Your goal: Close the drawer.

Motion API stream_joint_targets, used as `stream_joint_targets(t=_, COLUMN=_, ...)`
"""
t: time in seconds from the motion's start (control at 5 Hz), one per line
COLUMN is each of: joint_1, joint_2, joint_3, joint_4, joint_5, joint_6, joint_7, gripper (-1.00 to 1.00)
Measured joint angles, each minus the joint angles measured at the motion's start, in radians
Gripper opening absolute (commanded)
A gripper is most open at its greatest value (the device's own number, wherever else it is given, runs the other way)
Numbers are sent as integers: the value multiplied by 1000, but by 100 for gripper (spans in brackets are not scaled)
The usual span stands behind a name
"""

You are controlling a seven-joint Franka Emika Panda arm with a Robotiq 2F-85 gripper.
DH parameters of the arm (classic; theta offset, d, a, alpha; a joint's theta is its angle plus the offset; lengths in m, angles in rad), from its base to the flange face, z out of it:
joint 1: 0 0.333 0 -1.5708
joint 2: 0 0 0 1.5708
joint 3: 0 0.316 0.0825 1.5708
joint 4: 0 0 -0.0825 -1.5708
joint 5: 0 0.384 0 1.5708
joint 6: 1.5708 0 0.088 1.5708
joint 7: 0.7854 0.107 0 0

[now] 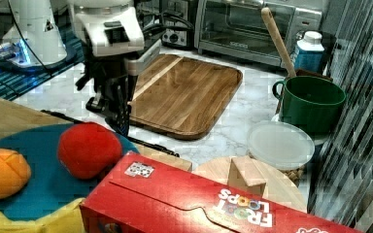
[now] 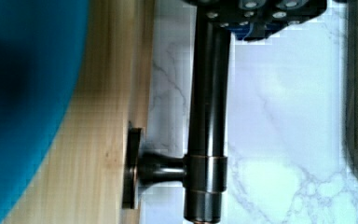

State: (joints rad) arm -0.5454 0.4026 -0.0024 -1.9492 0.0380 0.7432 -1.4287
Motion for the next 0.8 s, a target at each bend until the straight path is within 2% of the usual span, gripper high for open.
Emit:
stream_joint_targets(t=0.4, joint_1=0, joint_2=33, joint_3=3, joint_4=79, joint_5=-9, joint_6=-101, joint_7=-1, gripper=-100)
stream_joint_targets(t=0.8, joint_1=3, joint_2=34, joint_3=3, joint_4=79, joint_5=-13, joint_6=-100, joint_7=0, gripper=-100)
